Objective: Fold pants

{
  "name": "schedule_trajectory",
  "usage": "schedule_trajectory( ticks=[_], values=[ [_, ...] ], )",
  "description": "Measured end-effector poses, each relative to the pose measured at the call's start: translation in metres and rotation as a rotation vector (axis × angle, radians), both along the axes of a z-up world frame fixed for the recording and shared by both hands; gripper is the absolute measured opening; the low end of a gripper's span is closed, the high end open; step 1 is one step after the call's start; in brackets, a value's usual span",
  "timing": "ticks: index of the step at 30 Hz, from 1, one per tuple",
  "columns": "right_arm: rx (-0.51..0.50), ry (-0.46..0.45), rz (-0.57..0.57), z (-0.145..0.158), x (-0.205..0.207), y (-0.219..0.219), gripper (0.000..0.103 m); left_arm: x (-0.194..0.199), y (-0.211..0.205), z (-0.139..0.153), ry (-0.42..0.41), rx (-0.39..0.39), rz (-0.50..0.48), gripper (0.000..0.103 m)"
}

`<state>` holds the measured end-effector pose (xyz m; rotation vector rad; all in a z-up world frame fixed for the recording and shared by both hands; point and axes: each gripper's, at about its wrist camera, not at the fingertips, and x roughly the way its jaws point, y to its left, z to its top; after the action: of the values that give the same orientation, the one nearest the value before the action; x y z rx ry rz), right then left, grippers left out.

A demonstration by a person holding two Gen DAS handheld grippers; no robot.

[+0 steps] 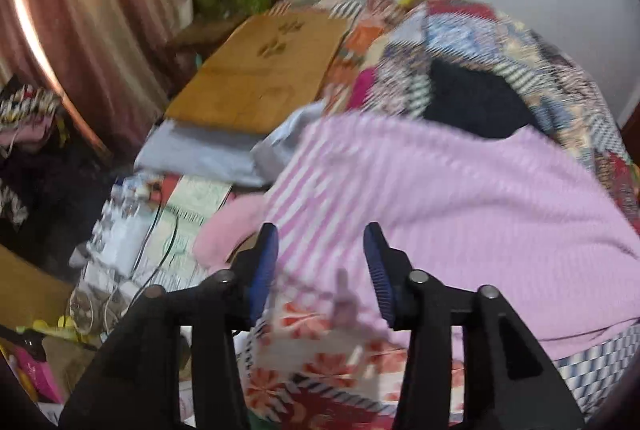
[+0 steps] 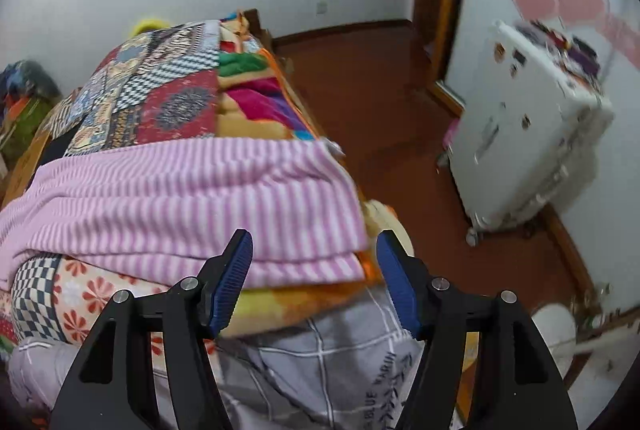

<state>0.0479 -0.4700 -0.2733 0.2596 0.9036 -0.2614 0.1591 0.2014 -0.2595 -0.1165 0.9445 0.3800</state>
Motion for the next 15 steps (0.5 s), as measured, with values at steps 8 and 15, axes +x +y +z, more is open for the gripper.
schedule_trajectory(
  ticks=[8, 15],
  values=[
    [0.158, 0.000, -0.037, -0.033, -0.008, -0.024, 0.061, 0.053, -0.137, 0.042, -0.063, 0.008, -0.279, 0.059],
    [0.344, -0.028, -0.056, -0.049, -0.008, -0.026, 0.061, 0.098, -0.283, 0.029, -0.036, -0.065, -0.597, 0.064]
  ],
)
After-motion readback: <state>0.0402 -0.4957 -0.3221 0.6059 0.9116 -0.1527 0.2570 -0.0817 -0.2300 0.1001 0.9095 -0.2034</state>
